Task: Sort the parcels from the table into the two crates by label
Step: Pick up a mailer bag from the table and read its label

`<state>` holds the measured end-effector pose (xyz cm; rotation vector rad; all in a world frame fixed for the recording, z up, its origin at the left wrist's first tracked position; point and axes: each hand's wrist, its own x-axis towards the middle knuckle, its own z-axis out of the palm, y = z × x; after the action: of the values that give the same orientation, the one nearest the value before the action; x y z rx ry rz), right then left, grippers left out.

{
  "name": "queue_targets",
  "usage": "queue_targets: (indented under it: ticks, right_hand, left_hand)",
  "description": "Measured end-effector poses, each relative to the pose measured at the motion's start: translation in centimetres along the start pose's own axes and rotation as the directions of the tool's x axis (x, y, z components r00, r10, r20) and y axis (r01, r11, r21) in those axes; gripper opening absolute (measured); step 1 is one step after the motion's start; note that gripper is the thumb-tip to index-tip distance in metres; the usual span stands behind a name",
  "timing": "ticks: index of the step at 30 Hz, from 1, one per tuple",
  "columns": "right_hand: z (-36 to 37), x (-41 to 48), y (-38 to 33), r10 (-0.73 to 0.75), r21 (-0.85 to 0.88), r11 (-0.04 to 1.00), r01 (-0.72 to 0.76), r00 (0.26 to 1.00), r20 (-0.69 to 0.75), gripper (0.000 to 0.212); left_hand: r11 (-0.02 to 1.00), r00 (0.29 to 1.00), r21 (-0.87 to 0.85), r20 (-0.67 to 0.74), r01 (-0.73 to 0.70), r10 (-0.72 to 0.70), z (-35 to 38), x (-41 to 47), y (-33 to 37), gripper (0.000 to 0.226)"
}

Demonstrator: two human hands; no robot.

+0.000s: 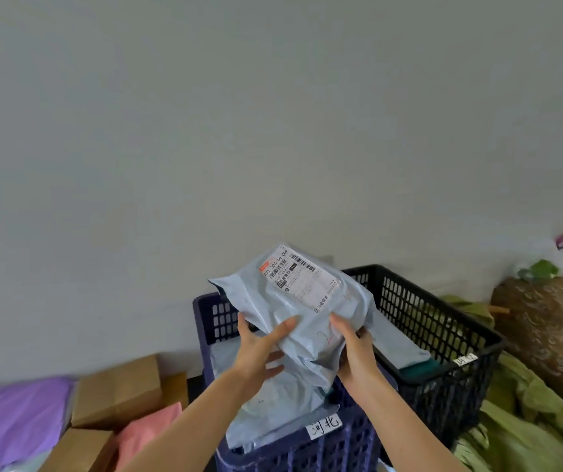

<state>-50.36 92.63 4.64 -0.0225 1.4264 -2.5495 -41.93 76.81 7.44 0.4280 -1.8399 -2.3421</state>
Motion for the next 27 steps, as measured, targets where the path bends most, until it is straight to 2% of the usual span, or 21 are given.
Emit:
queue_targets:
  ticks: [3, 5, 8, 11, 13, 16, 19, 23, 27]
  right_hand:
    - [0.1, 2.7, -0.7, 0.024, -0.073, 0.997, -0.021, 0.999, 0.045, 0.116]
    - [-0.5, 4.6, -1.1, 0.025, -0.129, 0.992, -0.014, 0.997, 0.079, 0.122]
    - [-1.4, 6.6, -1.5, 0.071, -0.243, 0.969, -0.041, 0.991, 0.114, 0.119]
    - [-1.9, 7.8, -1.9, 0.131, -0.349, 0.935, -0.066, 0.977, 0.165, 0.109]
    - [-2.2, 8.7, -1.8, 0.174, -0.384, 0.919, -0.089, 0.966, 0.193, 0.106]
    - [-2.4, 10.2, -1.5, 0.227, -0.433, 0.895, -0.105, 0.944, 0.239, 0.105]
    - [-2.6, 11.2, -1.2, 0.256, -0.475, 0.876, -0.082, 0.914, 0.315, 0.097]
    - [-3.2, 12.1, -0.7, 0.337, -0.532, 0.834, -0.146, 0.898, 0.283, 0.076]
    - [-3.7, 13.1, 0.4, 0.399, -0.599, 0.786, -0.153, 0.865, 0.303, 0.055]
  left_hand:
    - [0.999, 0.986, 0.003, -0.162, -0.045, 0.045, -1.0, 1.9, 0.5, 0.139]
    - [0.990, 0.943, 0.075, -0.302, -0.119, 0.136, -2.0, 3.0, 1.1, 0.134]
    - [0.920, 0.868, 0.361, -0.399, -0.150, 0.298, -3.5, 4.3, 2.0, 0.115]
    - [0.752, 0.837, 0.655, -0.370, -0.072, 0.402, -4.4, 5.5, 2.8, 0.090]
    - [0.743, 0.865, 0.669, -0.376, 0.006, 0.331, -4.3, 6.0, 3.1, 0.071]
    - [0.790, 0.891, 0.607, -0.401, 0.085, 0.212, -3.9, 6.8, 2.9, 0.051]
    - [0.810, 0.891, 0.571, -0.427, 0.135, 0.153, -3.2, 7.0, 2.0, 0.022]
    - [0.833, 0.886, 0.526, -0.453, 0.174, 0.101, -2.8, 6.7, 0.4, 0.034]
    - [0.836, 0.864, 0.492, -0.502, 0.241, 0.047, -2.5, 6.6, -1.3, 0.037]
